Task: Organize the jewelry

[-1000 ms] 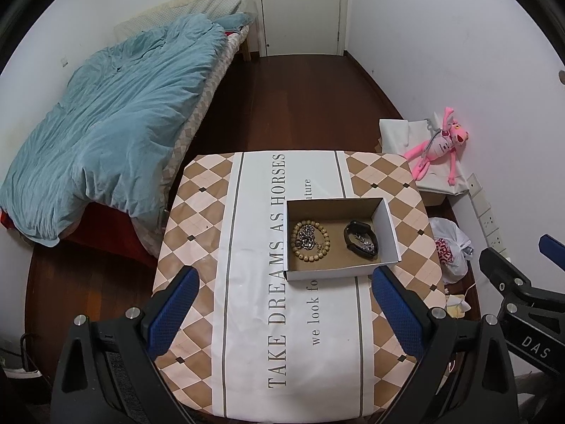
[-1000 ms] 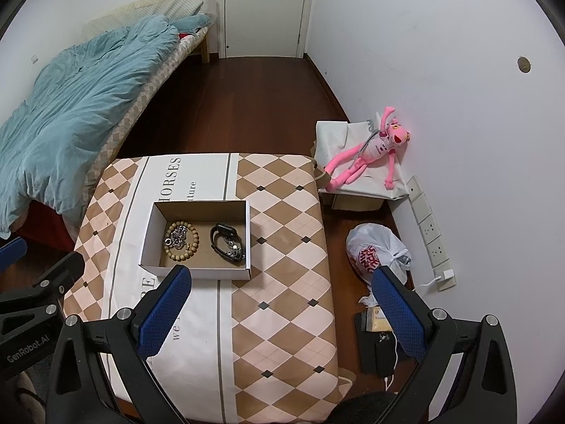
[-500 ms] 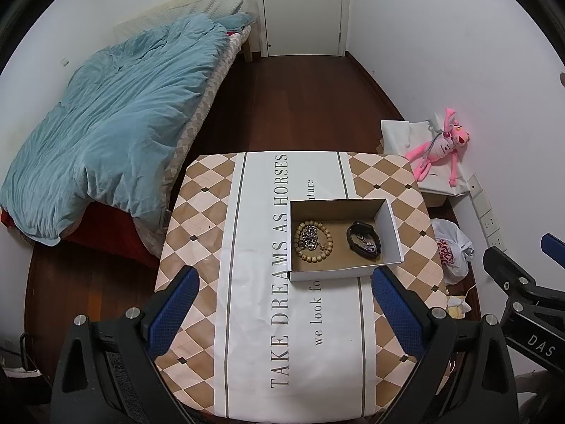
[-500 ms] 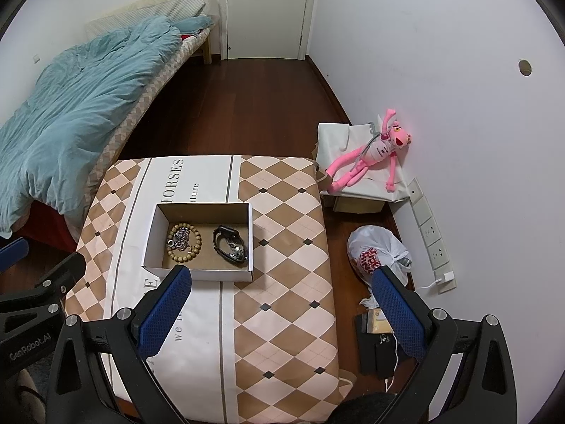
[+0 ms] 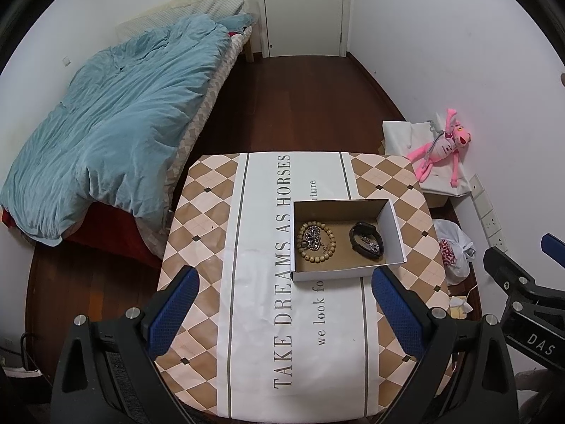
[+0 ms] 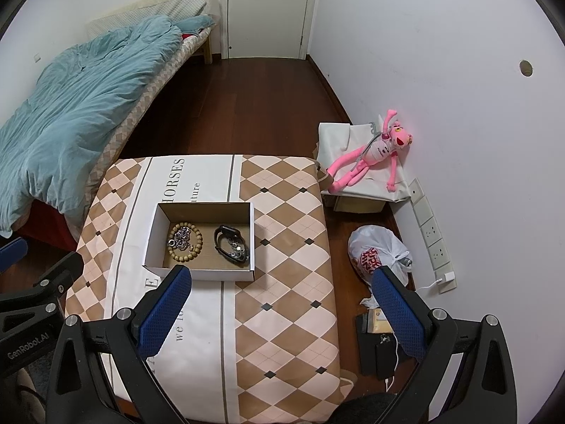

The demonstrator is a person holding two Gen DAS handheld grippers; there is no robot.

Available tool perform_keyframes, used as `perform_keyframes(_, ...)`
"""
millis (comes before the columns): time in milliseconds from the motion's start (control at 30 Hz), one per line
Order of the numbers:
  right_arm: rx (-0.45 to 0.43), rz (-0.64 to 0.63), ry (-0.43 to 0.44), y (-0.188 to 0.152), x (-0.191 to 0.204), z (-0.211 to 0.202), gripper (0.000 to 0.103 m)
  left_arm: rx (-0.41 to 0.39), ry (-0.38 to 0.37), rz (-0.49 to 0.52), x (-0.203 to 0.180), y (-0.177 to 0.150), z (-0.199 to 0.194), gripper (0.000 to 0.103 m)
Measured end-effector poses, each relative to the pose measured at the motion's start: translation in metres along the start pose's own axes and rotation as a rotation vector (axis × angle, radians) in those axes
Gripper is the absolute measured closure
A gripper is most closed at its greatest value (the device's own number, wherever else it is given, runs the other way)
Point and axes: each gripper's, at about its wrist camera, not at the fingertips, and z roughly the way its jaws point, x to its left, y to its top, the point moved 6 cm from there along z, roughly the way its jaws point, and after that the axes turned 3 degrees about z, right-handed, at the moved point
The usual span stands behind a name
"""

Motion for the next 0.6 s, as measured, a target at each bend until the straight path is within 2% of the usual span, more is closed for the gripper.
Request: perform_keyframes(600,0.0,-0.003,0.003,0.0005,0.0011,-0.0013,0.0,0.001,0.002,-0.005,0.0039,0.0009,-0.001,0.003)
